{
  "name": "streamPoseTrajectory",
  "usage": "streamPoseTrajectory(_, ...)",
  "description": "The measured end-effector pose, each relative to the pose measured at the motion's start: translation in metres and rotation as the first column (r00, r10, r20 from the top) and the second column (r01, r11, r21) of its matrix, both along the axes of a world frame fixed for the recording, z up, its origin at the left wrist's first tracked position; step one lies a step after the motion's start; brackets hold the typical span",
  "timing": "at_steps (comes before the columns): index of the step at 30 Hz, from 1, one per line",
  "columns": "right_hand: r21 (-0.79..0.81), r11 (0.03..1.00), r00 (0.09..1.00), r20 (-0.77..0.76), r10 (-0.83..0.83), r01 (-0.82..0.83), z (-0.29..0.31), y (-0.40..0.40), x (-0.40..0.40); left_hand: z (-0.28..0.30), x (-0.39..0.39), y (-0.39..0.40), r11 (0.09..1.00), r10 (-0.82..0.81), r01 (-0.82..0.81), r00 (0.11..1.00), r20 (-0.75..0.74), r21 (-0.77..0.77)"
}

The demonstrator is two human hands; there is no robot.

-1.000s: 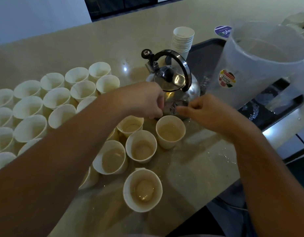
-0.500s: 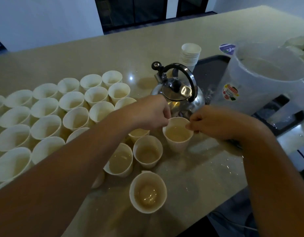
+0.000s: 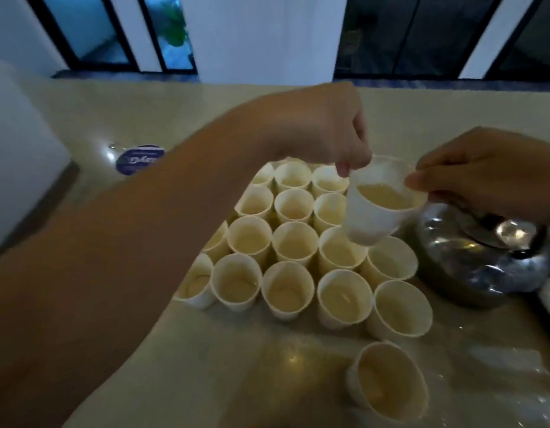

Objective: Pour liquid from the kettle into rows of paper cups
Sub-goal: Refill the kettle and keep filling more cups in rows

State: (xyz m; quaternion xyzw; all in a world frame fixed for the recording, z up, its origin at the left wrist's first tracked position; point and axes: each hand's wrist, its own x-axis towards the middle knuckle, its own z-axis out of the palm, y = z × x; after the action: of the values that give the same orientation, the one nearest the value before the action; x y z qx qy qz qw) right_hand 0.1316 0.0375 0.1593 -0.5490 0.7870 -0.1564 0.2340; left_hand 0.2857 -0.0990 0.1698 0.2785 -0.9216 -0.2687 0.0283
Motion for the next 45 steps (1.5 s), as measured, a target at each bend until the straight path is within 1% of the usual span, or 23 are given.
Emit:
streamPoseTrajectory(5, -0.031, 0.981, 0.981, 0.002, 0.193, -0.193, 0.002, -0.063, 0.052, 0.014, 0.071, -0.033, 0.982, 0.172, -0.165, 0.983, 0.07, -0.086)
streamPoseTrajectory(9, -0.042, 0.946, 0.947, 0.015, 0.322, -0.321, 0.001, -0.104, 0.099, 0.015, 0.126, -0.05, 0.945, 0.312, -0.295, 0.942, 0.122, -0.138)
streamPoseTrajectory(11, -0.039, 0.919, 0.92, 0.021, 0.392, -0.391, -0.001, -0.12, 0.122, 0.012, 0.151, -0.054, 0.918, 0.385, -0.365, 0.914, 0.125, -0.158)
streamPoseTrajectory(17, 0.006, 0.82, 0.819, 0.056, 0.572, -0.573, -0.013, -0.145, 0.184, -0.007, 0.228, -0.051, 0.831, 0.555, -0.54, 0.823, 0.124, -0.135)
streamPoseTrajectory(19, 0.021, 0.796, 0.795, 0.073, 0.603, -0.605, -0.023, -0.149, 0.199, -0.018, 0.248, -0.044, 0.804, 0.594, -0.585, 0.794, 0.128, -0.103)
streamPoseTrajectory(22, 0.072, 0.745, 0.749, 0.049, 0.661, -0.663, -0.042, -0.152, 0.221, -0.039, 0.27, -0.035, 0.783, 0.62, -0.622, 0.774, 0.127, -0.036)
streamPoseTrajectory(25, 0.13, 0.715, 0.724, 0.038, 0.689, -0.687, -0.059, -0.155, 0.237, -0.06, 0.283, -0.032, 0.765, 0.631, -0.643, 0.76, 0.159, 0.037)
streamPoseTrajectory(29, 0.195, 0.684, 0.691, -0.043, 0.722, -0.703, -0.079, -0.159, 0.249, -0.089, 0.291, -0.03, 0.739, 0.642, -0.665, 0.743, 0.189, 0.107)
streamPoseTrajectory(33, 0.205, 0.683, 0.663, -0.165, 0.73, -0.701, -0.097, -0.158, 0.255, -0.116, 0.292, -0.023, 0.663, 0.691, -0.708, 0.704, 0.165, 0.242)
streamPoseTrajectory(36, 0.224, 0.697, 0.662, -0.219, 0.717, -0.681, -0.106, -0.159, 0.255, -0.126, 0.288, -0.02, 0.63, 0.702, -0.72, 0.688, 0.185, 0.29)
streamPoseTrajectory(40, 0.201, 0.734, 0.677, -0.287, 0.678, -0.649, -0.115, -0.16, 0.255, -0.136, 0.286, -0.019, 0.603, 0.699, -0.727, 0.68, 0.222, 0.329)
streamPoseTrajectory(45, 0.14, 0.751, 0.668, -0.373, 0.644, -0.645, -0.121, -0.159, 0.256, -0.141, 0.286, -0.021, 0.586, 0.719, -0.734, 0.666, 0.198, 0.343)
